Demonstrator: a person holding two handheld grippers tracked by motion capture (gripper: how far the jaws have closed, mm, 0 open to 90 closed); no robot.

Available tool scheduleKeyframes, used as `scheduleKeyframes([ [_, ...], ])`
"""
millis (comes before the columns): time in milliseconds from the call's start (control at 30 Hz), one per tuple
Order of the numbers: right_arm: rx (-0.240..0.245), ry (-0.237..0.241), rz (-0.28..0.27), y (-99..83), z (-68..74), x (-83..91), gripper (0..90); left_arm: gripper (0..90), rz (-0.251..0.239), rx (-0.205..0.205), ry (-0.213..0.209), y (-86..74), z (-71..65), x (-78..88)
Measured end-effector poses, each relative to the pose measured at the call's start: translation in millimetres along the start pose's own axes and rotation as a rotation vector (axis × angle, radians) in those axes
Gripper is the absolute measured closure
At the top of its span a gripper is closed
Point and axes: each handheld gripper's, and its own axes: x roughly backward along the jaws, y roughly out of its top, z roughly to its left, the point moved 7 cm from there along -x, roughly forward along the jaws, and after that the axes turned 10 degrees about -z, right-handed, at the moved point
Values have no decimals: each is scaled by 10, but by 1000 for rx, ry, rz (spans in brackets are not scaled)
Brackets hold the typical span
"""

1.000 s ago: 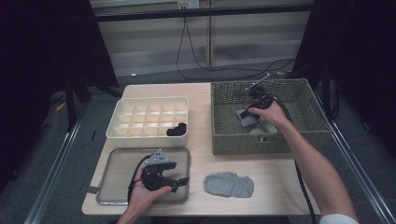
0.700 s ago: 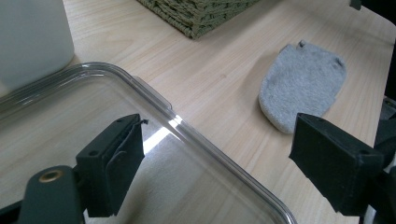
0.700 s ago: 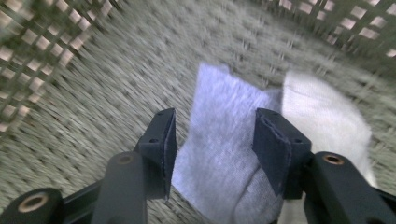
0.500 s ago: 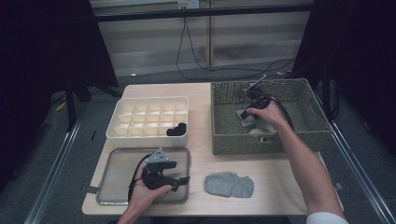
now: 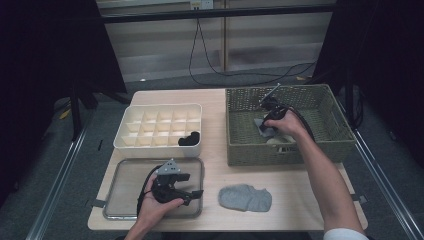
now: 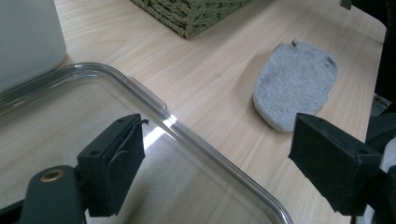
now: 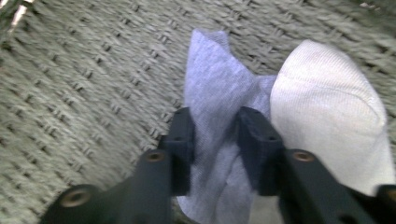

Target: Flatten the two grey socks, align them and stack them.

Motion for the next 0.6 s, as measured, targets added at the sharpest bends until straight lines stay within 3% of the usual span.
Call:
scheduleKeyframes([
  [200, -3, 25, -4, 14, 22, 20, 806, 178, -13, 11, -1, 3, 7, 17],
  [433, -33, 50, -91, 93, 20, 113, 818, 175, -27, -1, 9, 15, 1, 18],
  [600, -54, 94, -171, 159, 29, 181, 818, 170, -33, 9, 20, 18, 28, 20],
])
